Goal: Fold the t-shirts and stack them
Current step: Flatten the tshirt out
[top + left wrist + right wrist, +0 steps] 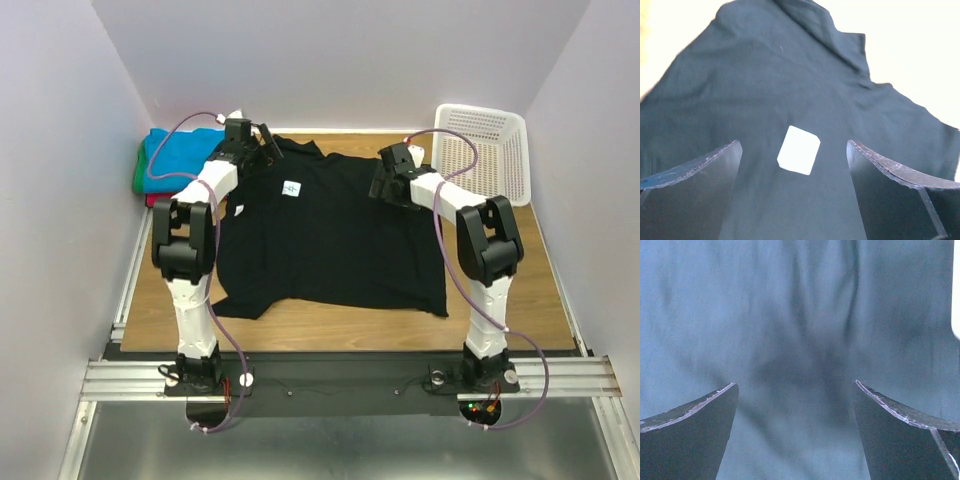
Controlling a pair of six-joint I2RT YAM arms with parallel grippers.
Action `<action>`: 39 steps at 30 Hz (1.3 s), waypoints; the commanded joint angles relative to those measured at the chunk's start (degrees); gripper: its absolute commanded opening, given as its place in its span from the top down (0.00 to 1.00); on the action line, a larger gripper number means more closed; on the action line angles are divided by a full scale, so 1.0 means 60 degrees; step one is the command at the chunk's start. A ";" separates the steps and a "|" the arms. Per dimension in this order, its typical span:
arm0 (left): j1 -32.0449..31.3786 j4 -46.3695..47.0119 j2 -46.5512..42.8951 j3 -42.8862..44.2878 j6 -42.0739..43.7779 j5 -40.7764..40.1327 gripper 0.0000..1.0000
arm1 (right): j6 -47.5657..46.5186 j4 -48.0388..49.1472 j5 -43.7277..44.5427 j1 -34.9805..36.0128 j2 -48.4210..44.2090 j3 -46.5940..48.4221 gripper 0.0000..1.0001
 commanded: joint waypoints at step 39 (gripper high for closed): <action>0.0060 -0.2417 0.4216 0.7686 0.1242 0.0010 0.01 | -0.2980 0.0241 -0.1212 -0.1133 0.3174 0.5413 0.00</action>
